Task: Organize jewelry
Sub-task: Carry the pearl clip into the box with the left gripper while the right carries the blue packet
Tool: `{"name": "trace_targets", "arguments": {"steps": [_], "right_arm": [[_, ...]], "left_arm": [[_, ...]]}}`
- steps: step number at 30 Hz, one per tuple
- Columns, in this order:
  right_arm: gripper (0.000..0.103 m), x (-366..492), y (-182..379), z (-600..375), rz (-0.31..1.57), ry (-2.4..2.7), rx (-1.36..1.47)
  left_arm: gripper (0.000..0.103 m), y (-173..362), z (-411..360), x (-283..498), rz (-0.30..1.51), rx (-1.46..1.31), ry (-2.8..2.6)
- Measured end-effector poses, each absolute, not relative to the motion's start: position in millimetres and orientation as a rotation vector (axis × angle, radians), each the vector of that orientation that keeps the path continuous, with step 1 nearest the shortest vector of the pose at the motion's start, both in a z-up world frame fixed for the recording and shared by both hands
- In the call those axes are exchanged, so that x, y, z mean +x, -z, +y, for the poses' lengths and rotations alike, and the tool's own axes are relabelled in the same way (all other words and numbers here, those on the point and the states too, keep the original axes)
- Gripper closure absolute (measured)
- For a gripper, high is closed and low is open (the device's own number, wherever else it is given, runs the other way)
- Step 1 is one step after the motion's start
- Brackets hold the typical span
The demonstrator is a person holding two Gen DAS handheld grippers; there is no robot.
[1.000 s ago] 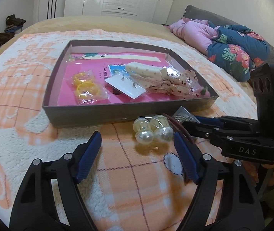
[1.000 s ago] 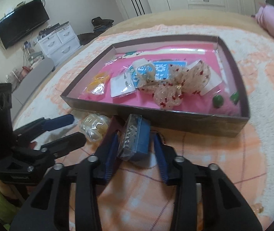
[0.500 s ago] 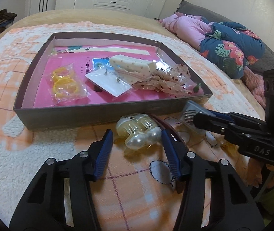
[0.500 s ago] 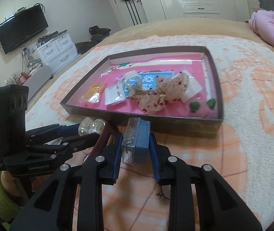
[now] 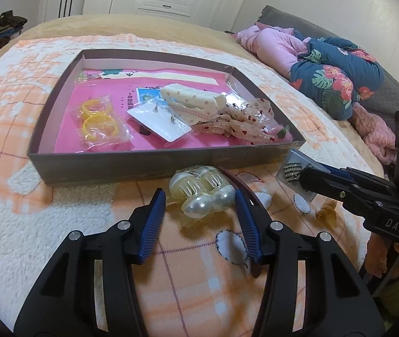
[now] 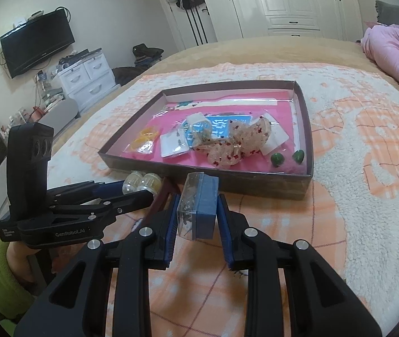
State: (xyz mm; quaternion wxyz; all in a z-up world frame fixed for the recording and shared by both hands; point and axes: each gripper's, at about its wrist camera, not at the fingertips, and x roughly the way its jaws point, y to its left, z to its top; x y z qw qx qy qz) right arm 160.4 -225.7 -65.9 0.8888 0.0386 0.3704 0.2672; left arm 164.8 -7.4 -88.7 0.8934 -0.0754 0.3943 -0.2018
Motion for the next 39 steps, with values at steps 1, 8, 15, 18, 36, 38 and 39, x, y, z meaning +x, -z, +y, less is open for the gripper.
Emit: {"name": "trace_targets", "arguments": {"steps": [1,8,15,18,36,38,39], "right_arm": [[0.077,159,65,-225,0.768,-0.558,0.077],[0.077,150,59,-214,0.756,-0.584,0.06],[0.077,144,50,-200,0.727,-0.609,0.033],[0.077,143,45,-194,0.714,-0.619,0.02],[0.077,159,20,-182,0.636,-0.608,0.0],[0.077,162,18,-183,0.627,-0.604,0.001],[0.077,164,16,-183,0.621,-0.599,0.001]], "left_arm": [[0.061,88,-6,163,0.814,-0.159,0.414],[0.061,74,4,152,0.778,-0.159,0.392],[0.061,61,19,141,0.737,-0.184,0.366],[0.061,56,26,139,0.724,-0.195,0.351],[0.061,30,49,152,0.638,-0.25,0.306],[0.061,26,49,156,0.628,-0.25,0.306],[0.061,24,48,158,0.624,-0.249,0.305]]}}
